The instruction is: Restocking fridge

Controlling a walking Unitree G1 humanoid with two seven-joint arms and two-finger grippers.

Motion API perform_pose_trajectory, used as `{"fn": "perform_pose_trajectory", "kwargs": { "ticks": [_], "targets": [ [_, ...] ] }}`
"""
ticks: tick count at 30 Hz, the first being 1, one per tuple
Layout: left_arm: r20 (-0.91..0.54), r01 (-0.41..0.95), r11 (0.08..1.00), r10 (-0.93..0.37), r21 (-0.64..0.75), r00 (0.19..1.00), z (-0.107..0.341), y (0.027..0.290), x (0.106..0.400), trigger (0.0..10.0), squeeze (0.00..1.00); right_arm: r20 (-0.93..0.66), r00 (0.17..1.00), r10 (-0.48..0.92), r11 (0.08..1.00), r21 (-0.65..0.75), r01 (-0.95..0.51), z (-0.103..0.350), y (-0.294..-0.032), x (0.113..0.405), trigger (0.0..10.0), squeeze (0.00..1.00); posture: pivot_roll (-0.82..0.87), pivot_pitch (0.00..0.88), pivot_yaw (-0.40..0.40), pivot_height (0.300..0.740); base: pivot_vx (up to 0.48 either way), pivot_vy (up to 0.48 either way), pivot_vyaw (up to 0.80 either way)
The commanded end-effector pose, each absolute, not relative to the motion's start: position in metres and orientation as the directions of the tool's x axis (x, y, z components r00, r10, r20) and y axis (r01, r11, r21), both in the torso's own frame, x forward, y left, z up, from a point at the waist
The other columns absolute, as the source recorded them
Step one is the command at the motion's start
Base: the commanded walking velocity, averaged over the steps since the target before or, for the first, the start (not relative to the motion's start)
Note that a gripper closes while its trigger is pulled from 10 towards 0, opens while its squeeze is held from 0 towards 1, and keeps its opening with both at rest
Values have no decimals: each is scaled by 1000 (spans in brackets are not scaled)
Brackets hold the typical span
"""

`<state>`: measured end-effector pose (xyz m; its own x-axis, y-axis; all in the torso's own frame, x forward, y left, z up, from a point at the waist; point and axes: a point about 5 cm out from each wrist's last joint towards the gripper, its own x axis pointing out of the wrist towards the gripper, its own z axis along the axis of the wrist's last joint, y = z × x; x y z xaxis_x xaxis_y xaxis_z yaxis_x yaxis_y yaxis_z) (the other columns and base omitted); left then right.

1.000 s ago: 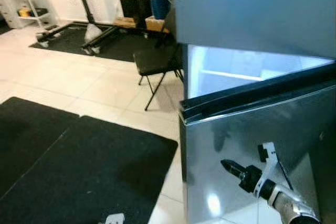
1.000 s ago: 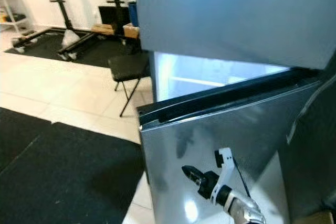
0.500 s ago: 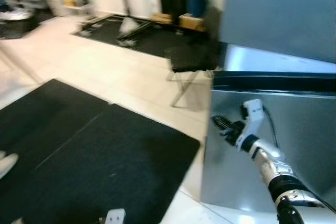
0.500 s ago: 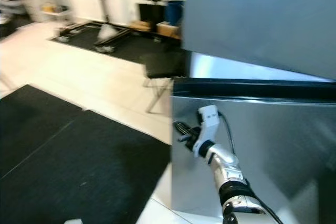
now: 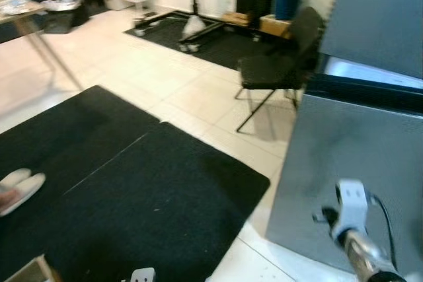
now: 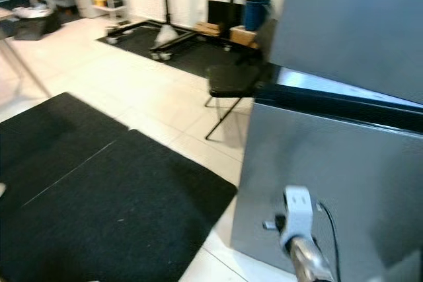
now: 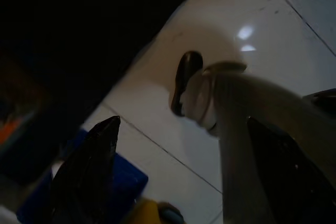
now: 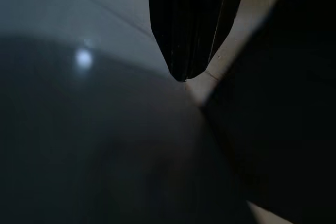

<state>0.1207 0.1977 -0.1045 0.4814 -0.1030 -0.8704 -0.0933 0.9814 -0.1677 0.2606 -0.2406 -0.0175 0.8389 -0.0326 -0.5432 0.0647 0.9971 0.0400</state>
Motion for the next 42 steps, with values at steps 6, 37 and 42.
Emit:
{"fn": "perform_pose_trajectory", "kwargs": {
  "ticks": [6, 37, 42],
  "targets": [
    [-871, -122, 979, -86, -165, 485, -106, 197, 118, 10000, 0, -781, 608, -142, 988, -77, 133, -65, -259, 188, 10000, 0, -63, 0, 5, 740, 0, 0, -252],
    [-889, -89, 986, -85, -140, 451, -107, 197, 116, 10000, 0, -859, 485, -162, 985, -112, 129, -86, -257, 142, 10000, 0, -65, 0, 11, 740, 32, 0, -237],
    [-890, -80, 987, -87, -136, 448, -107, 197, 116, 10000, 0, -853, 497, -160, 986, -114, 123, -85, -257, 146, 10000, 0, -62, 0, 8, 740, 256, 0, 0]
  ]
}}
